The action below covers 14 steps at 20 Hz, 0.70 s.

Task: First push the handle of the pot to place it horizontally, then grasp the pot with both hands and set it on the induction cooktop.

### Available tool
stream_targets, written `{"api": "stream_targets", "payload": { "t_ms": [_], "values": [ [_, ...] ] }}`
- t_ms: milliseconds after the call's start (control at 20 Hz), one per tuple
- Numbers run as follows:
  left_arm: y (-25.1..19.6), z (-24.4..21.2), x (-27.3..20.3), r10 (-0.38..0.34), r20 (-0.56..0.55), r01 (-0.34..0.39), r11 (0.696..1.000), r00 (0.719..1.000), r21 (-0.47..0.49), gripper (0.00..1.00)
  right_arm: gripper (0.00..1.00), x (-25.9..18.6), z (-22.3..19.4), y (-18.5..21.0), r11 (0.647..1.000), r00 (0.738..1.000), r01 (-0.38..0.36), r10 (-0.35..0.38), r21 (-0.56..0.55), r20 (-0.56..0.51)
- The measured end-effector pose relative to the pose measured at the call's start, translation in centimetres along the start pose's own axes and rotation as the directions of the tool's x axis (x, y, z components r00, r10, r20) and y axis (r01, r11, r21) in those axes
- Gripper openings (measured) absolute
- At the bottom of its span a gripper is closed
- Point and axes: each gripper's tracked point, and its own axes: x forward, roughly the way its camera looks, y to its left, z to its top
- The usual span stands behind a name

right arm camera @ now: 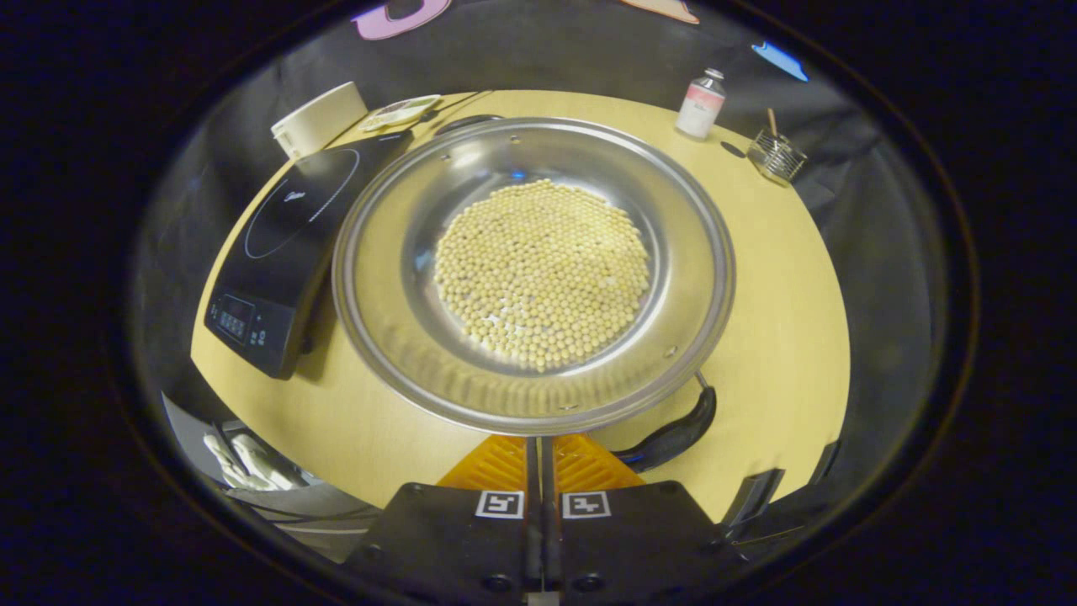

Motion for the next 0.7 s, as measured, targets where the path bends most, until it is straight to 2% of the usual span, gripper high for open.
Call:
{"api": "stream_targets", "payload": {
  "t_ms": [50,100,150,200,250,300,350,550,600,650,700],
  "values": [
    [0.0,-0.1,0.0,0.0,-0.001,0.0,1.0,1.0,-0.003,0.82,0.03,0.1,0.1,-0.5,1.0,1.0,0.007,-0.007,0.008,-0.003],
    [0.1,-0.2,0.0,0.002,-0.002,-0.002,1.0,1.0,-0.003,0.87,0.0,0.2,0.2,-1.3,1.0,1.0,0.016,-0.016,0.016,-0.006],
    [0.1,-0.1,0.1,0.003,0.0,-0.003,1.0,1.0,-0.001,0.82,0.0,0.3,0.1,-1.8,0.999,1.0,0.028,-0.028,0.017,-0.013],
    [0.3,0.0,0.2,0.005,0.002,-0.005,1.0,1.0,0.002,0.87,0.03,0.4,0.2,-2.5,0.999,0.999,0.04,-0.039,0.016,-0.014],
    [0.5,0.1,0.2,0.009,0.006,-0.009,1.0,1.0,0.004,0.87,0.03,0.6,0.2,-3.1,0.999,0.999,0.051,-0.051,0.018,-0.018],
    [0.6,0.2,0.2,0.012,0.009,-0.012,1.0,1.0,0.006,0.82,0.0,0.7,0.3,-3.8,0.998,0.998,0.061,-0.061,0.024,-0.023],
    [0.8,0.2,0.2,0.015,0.01,-0.015,1.0,1.0,0.007,0.87,0.03,0.8,0.3,-4.2,0.997,0.997,0.071,-0.07,0.03,-0.028],
    [1.2,0.1,0.3,0.022,0.01,-0.022,1.0,1.0,0.003,0.86,0.0,1.3,0.6,-6.2,0.994,0.994,0.106,-0.105,0.019,-0.036],
    [1.3,0.2,0.4,0.023,0.01,-0.023,1.0,1.0,0.003,0.82,0.03,1.3,0.8,-6.7,0.993,0.993,0.113,-0.112,0.019,-0.039],
    [1.3,0.1,0.4,0.023,0.01,-0.023,1.0,1.0,0.002,0.87,0.0,1.4,0.8,-7.1,0.992,0.992,0.123,-0.122,0.022,-0.041],
    [1.3,0.1,0.5,0.024,0.009,-0.024,1.0,1.0,0.002,0.87,0.0,1.5,1.0,-7.6,0.991,0.99,0.131,-0.13,0.028,-0.046]
  ]
}}
